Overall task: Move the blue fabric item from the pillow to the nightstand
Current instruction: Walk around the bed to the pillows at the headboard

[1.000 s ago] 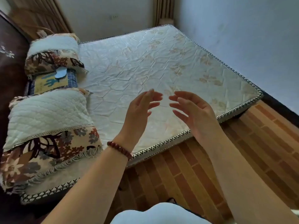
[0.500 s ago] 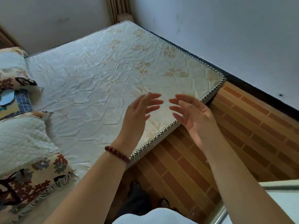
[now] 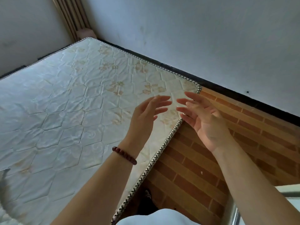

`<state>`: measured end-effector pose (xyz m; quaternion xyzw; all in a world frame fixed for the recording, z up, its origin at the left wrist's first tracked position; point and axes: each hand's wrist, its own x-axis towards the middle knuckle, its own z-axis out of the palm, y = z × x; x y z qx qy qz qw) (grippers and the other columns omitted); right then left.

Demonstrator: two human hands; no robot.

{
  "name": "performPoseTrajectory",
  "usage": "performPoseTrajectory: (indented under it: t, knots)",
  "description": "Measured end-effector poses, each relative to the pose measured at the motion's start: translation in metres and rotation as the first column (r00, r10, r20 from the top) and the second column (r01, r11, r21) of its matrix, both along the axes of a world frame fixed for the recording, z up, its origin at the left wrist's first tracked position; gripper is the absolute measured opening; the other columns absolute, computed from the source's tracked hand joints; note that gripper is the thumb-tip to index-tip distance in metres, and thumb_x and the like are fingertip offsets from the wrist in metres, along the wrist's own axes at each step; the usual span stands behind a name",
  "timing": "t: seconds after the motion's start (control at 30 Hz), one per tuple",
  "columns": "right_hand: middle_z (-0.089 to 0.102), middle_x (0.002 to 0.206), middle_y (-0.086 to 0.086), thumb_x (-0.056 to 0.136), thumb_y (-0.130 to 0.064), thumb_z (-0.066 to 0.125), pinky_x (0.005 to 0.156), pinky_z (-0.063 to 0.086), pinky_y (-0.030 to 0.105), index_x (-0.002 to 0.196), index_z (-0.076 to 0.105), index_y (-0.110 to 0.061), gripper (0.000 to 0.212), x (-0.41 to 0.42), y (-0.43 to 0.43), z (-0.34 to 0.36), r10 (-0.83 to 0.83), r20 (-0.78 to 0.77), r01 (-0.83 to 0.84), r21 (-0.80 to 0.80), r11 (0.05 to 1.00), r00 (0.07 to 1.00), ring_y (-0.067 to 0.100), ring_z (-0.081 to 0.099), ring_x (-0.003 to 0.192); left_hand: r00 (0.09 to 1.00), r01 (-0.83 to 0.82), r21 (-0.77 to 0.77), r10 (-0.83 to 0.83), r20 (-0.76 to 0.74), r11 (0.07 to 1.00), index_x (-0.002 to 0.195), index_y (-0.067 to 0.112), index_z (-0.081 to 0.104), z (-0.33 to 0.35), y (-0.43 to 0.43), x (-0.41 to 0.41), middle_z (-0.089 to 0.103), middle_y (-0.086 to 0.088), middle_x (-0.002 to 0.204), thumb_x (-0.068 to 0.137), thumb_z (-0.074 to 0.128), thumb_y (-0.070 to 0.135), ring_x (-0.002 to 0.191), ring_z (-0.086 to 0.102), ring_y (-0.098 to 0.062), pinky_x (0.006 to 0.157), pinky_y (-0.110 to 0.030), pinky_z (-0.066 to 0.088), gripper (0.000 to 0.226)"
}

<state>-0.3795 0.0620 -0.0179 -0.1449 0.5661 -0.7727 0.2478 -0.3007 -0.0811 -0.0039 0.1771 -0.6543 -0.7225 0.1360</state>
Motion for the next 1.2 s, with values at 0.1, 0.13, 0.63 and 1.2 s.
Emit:
performPoseTrajectory:
  t: [0.1,0.13,0.63,1.2]
  knots:
    - [0.073,0.106,-0.004,0.088,-0.019,0.062,0.085,0.052,0.027,0.097,0.071,-0.033,0.019,-0.016,-0.013,-0.001,-0.058,-0.02,0.058,0.015,0.998,0.998,0.017,0.067,0.099,0.999,0.049,0.02,-0.049,-0.019,0.999,0.107,0.012,0.067,-0.001,-0.017,-0.028,0.073,-0.005,0.104,0.098,0.037,0.029,0.095,0.068,-0.019,0.083,-0.027,0.047,0.035]
    - [0.073,0.104,-0.005,0.086,-0.019,0.063,0.084,0.052,0.026,0.094,0.071,-0.033,0.018,-0.02,-0.015,-0.002,-0.08,-0.023,0.08,0.02,0.997,0.997,0.015,0.068,0.098,0.997,0.073,0.027,-0.072,-0.029,0.997,0.107,0.013,0.067,-0.002,-0.02,-0.036,0.073,-0.004,0.102,0.098,0.037,0.029,0.093,0.069,-0.019,0.078,-0.022,0.048,0.035]
    - [0.073,0.091,-0.007,0.076,-0.02,0.068,0.084,0.055,0.027,0.086,0.071,-0.026,0.012,-0.101,0.047,-0.012,-0.39,0.044,0.388,0.054,0.92,0.92,0.013,0.067,0.091,0.931,0.365,0.072,-0.365,-0.009,0.928,0.09,0.021,0.068,-0.012,0.032,-0.171,0.072,0.007,0.083,0.096,0.041,0.033,0.084,0.066,-0.012,0.081,-0.031,0.045,0.03]
    - [0.072,0.094,-0.004,0.086,-0.019,0.064,0.085,0.054,0.03,0.088,0.069,-0.027,0.01,-0.337,0.197,-0.004,-0.532,-0.023,0.532,0.088,0.842,0.846,0.018,0.068,0.096,0.876,0.481,0.014,-0.48,-0.049,0.876,0.087,0.029,0.069,-0.009,0.191,-0.435,0.071,0.01,0.081,0.095,0.043,0.037,0.079,0.067,-0.009,0.074,-0.026,0.048,0.029]
